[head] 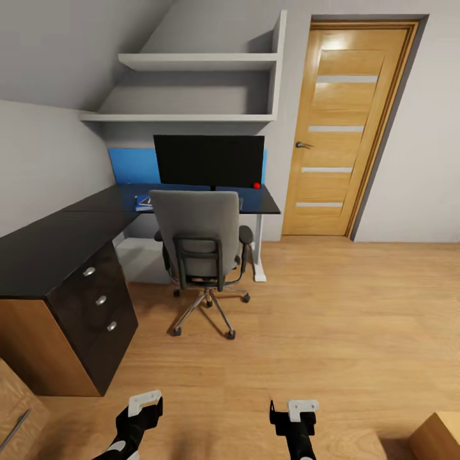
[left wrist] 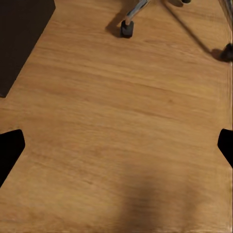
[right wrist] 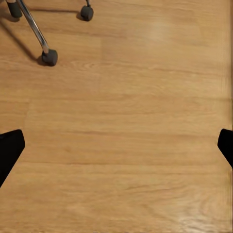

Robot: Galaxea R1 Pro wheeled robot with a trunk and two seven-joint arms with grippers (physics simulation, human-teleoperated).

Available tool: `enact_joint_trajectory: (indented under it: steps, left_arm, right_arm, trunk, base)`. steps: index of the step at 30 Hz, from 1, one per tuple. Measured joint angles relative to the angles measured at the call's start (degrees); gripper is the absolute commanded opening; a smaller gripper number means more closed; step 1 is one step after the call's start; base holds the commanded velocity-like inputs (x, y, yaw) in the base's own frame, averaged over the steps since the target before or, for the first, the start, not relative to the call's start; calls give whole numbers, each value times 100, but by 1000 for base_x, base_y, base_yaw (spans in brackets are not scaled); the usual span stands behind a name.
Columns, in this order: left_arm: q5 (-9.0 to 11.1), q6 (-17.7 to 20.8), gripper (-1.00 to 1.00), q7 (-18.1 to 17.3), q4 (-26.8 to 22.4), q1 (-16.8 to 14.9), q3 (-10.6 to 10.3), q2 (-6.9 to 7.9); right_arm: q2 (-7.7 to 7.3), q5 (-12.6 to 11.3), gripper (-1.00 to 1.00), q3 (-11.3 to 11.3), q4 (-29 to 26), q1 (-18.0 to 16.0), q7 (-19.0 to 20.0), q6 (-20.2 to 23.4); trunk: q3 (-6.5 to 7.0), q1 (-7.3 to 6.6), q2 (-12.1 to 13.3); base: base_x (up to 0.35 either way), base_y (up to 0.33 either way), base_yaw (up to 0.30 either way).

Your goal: In the bedroom, organize the workspace by keeping the computer under the desk, ensuring the monitor is on the desk, placing the keyboard on the desk next to the monitor, placing the mouse on the desk next to the keyboard, moving the folder from the swivel chair onto the desk next to the mouse, stacking the notebook on top of the folder with the pen on top of the notebook, and positioning the swivel chair next to the desk.

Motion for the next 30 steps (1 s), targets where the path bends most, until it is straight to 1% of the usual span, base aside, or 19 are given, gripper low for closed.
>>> enact_joint_trajectory:
  steps: [2,5,16,22,30]
  left_arm:
    - [1,10,100,-1,-1,22,1,-17]
    - [2,51,100,6,0,169,4,-43]
    - [2,35,100,-23,-2,630,2,-54]
    - [1,-13,100,-4,-3,712,3,-46]
    - [-19,-21,100,-37,-3,834,0,-43]
  right_arm:
    - [5,0,100,2,0,9,2,3]
    - [11,-1,100,5,0,19,7,7]
    - [6,-1,100,-3,1,33,1,40]
    - [1,-3,100,-8,145,43,-12,60]
    - [-55,-11,100,-22,195,278,-26,78]
  trunk:
    - [29,-44,80]
    - [64,-112,200]
    - [166,-354,642]
    - [226,-486,882]
    - [358,-662,1203]
  base:
    - [-208,-103,-24]
    - [-97,-48,-52]
    - [-14,-7,-69]
    - [0,0,-23]
    - [0,0,-2]
